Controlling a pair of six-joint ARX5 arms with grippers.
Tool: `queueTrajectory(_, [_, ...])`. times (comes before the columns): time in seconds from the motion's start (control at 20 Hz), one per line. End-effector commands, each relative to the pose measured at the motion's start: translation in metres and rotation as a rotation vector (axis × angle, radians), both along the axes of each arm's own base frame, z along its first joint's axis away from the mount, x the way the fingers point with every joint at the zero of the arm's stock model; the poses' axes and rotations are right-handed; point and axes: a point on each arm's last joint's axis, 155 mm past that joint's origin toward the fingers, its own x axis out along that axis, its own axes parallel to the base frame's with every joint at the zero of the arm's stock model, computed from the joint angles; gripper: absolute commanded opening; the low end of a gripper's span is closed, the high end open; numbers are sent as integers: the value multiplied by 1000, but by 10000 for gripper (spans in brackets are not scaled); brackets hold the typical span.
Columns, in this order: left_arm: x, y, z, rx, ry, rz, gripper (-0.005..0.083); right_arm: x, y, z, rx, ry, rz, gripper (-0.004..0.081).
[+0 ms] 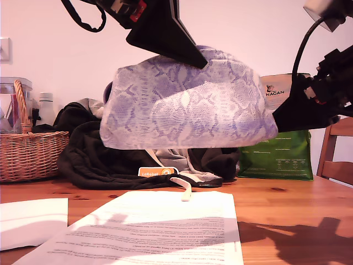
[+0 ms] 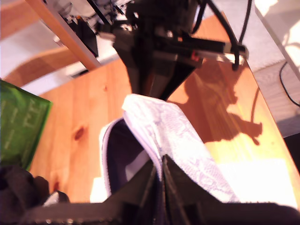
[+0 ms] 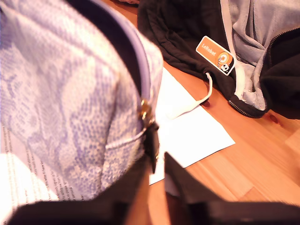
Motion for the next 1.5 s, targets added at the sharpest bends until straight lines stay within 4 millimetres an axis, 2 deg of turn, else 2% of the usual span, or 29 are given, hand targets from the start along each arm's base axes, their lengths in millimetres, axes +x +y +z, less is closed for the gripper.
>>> queueTrajectory(0.0, [-2, -2, 11, -26, -22, -8, -20, -3, 1, -6, -5, 10, 5, -12])
queueTrajectory(0.25, [-6, 3, 3, 3, 10, -6, -20, 14, -16, -4, -49, -34, -109, -12])
queueTrajectory(0.4, [-7, 4, -14, 44, 60, 1, -20, 19, -17, 2, -47, -66, -127, -12])
queueTrajectory(0.55, [4, 2, -35, 70, 108, 32, -20, 13, -14, -7, -80, -43, -118, -12])
queueTrajectory(0.7, [20, -3, -64, 100, 143, 65, -20, 20, -22, -7, -123, -74, -164, -12])
queueTrajectory(0.8, [34, -8, -79, 111, 122, 88, -20, 22, -27, -9, -144, -72, -190, -12])
queueTrajectory(0.95, [44, -13, -97, 117, 129, 103, -20, 25, -36, -15, -188, -74, -226, -12])
queueTrajectory(1.15, [45, -11, -120, 151, 179, 120, -20, 21, -34, -41, -235, -4, -209, -12])
queueTrajectory(1.3, [42, -13, -120, 150, 182, 112, -20, 17, -36, -66, -293, 56, -204, -12])
queueTrajectory(1.45, [44, -14, -119, 143, 175, 111, -18, 19, -37, -68, -318, 40, -206, -12])
